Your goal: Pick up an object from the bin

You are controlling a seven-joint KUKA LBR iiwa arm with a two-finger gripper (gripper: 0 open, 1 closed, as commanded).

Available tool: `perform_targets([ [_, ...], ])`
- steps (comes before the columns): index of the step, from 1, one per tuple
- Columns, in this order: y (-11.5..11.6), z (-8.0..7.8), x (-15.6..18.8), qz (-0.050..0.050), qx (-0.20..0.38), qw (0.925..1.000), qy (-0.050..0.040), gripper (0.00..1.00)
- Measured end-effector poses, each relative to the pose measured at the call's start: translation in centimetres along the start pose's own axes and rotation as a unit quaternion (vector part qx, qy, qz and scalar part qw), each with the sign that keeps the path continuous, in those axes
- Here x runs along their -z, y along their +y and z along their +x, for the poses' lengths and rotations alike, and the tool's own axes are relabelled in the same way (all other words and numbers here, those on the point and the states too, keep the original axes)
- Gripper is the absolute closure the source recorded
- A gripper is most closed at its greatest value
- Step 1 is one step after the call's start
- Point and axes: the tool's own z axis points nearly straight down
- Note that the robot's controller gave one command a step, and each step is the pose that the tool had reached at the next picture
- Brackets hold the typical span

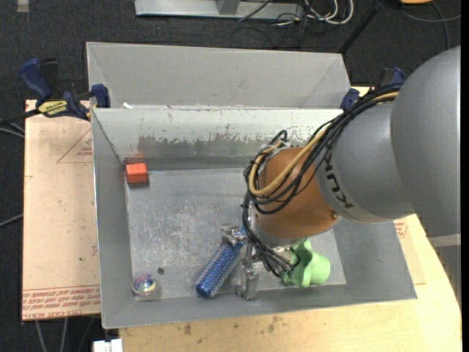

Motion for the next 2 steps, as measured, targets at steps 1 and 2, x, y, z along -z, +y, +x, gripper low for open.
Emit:
perform_targets([
  [1,0.1,-0.1,0.3,0.0,0.001,1.0,0.0007,1.0],
  [2,-0.3,-2.8,15.2,0.0,0.028,0.9996,-0.0044,1.0],
])
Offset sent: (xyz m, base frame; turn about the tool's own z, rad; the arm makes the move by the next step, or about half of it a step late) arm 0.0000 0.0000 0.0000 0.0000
